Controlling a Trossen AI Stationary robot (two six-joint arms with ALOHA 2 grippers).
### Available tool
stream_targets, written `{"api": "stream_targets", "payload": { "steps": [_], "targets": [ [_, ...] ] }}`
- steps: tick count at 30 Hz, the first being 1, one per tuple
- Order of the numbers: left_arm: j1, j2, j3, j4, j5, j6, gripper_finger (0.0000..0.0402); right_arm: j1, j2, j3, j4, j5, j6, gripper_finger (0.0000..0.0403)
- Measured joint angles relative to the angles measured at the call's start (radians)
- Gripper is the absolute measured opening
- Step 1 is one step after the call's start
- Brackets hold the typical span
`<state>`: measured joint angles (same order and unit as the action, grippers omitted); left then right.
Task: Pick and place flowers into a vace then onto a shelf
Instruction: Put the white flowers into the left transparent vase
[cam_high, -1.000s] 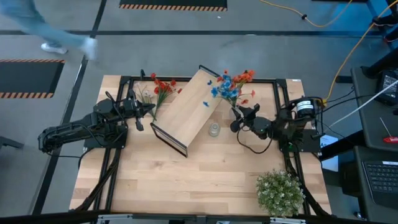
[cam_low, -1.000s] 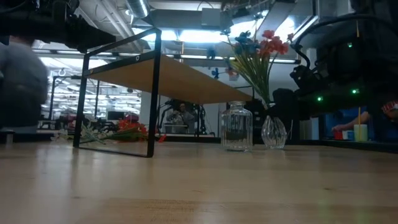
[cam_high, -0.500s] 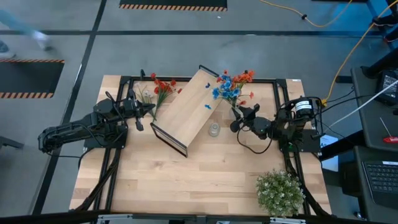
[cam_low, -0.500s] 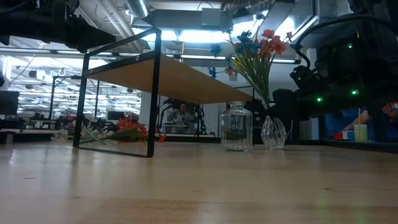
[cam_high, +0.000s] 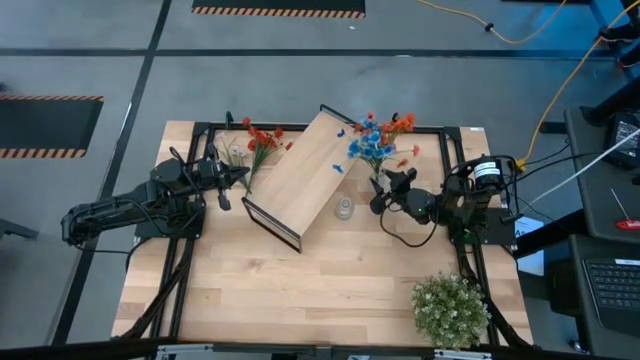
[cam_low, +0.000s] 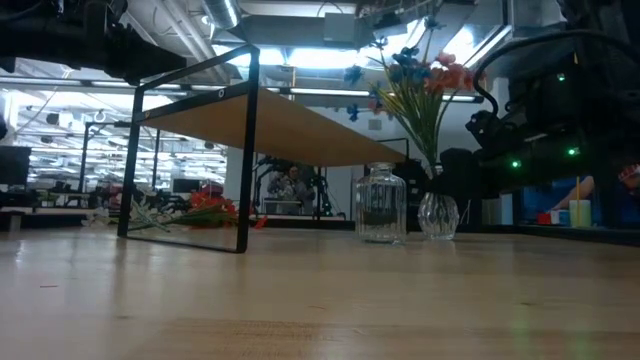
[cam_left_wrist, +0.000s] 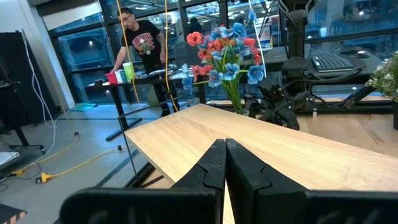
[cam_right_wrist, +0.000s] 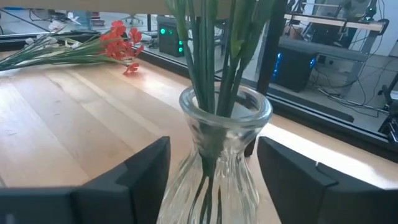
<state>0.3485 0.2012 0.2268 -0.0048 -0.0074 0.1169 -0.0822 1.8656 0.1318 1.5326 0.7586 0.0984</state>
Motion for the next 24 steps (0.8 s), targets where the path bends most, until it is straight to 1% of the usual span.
{"api": "stream_targets", "payload": {
  "steps": [4, 13, 19, 24],
  "targets": [
    [0.0, 0.0, 0.0, 0.0, 0.0, 0.0, 0.0004, 0.0, 0.0, 0.0, 0.001, 0.005, -0.003, 0.0257],
    [0.0, 0.0, 0.0, 0.0, 0.0, 0.0, 0.0004, 0.032, -0.001, 0.0, 0.007, 0.013, -0.002, 0.0259],
    [0.0, 0.0, 0.0, 0.0, 0.0, 0.0, 0.0004, 0.065, -0.007, 0.0, 0.016, 0.109, -0.025, 0.0259],
    [0.0, 0.0, 0.0, 0.0, 0.0, 0.0, 0.0004, 0.089, -0.073, -0.023, 0.017, 0.113, -0.045, 0.0259]
  ]
}}
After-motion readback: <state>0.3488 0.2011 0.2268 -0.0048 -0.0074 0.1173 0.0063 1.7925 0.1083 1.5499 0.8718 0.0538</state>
